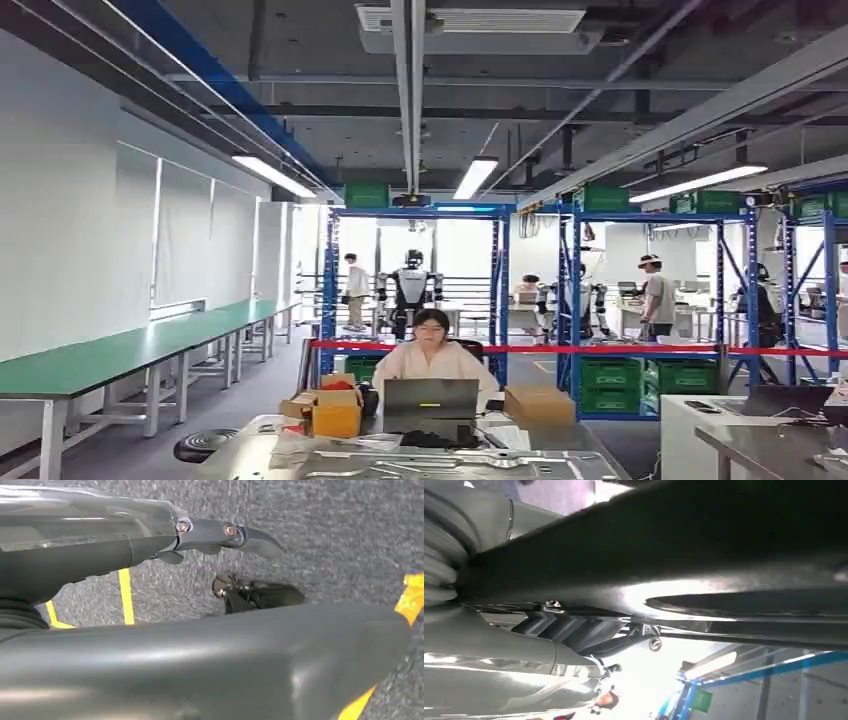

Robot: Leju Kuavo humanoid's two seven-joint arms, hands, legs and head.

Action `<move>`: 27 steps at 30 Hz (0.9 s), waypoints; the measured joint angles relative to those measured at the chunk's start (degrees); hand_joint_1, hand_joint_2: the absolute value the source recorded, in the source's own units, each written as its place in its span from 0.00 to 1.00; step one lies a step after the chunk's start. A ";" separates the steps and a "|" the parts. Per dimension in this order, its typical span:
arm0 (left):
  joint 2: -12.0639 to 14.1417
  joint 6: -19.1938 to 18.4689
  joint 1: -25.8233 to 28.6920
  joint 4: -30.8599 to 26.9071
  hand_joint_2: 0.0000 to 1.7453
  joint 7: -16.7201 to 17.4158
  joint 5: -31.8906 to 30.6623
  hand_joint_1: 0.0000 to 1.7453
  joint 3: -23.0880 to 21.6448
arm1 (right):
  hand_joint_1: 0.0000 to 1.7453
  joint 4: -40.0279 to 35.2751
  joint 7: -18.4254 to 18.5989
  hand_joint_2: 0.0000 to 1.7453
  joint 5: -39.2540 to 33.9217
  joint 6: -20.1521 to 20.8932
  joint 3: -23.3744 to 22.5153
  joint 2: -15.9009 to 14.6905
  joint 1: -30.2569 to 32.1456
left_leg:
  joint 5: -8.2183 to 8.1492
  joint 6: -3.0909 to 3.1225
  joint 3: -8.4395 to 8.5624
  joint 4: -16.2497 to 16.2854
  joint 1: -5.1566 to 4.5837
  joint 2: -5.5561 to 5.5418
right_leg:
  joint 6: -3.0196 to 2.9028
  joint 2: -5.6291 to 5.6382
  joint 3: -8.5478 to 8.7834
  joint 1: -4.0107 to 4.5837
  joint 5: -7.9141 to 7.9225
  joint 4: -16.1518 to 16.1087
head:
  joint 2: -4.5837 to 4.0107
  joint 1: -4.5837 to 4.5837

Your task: Take the parts from the cabinet and place them on the table.

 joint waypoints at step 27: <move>0.09 0.00 0.24 0.07 0.00 -0.37 -0.44 0.00 0.09 | 1.00 -0.39 -0.31 1.00 -0.22 -0.46 -0.53 0.37 0.23 | 1.25 -2.25 -1.42 2.29 1.19 -0.11 | -0.72 0.48 1.94 -0.36 -1.26 -0.19 | 0.00 -0.04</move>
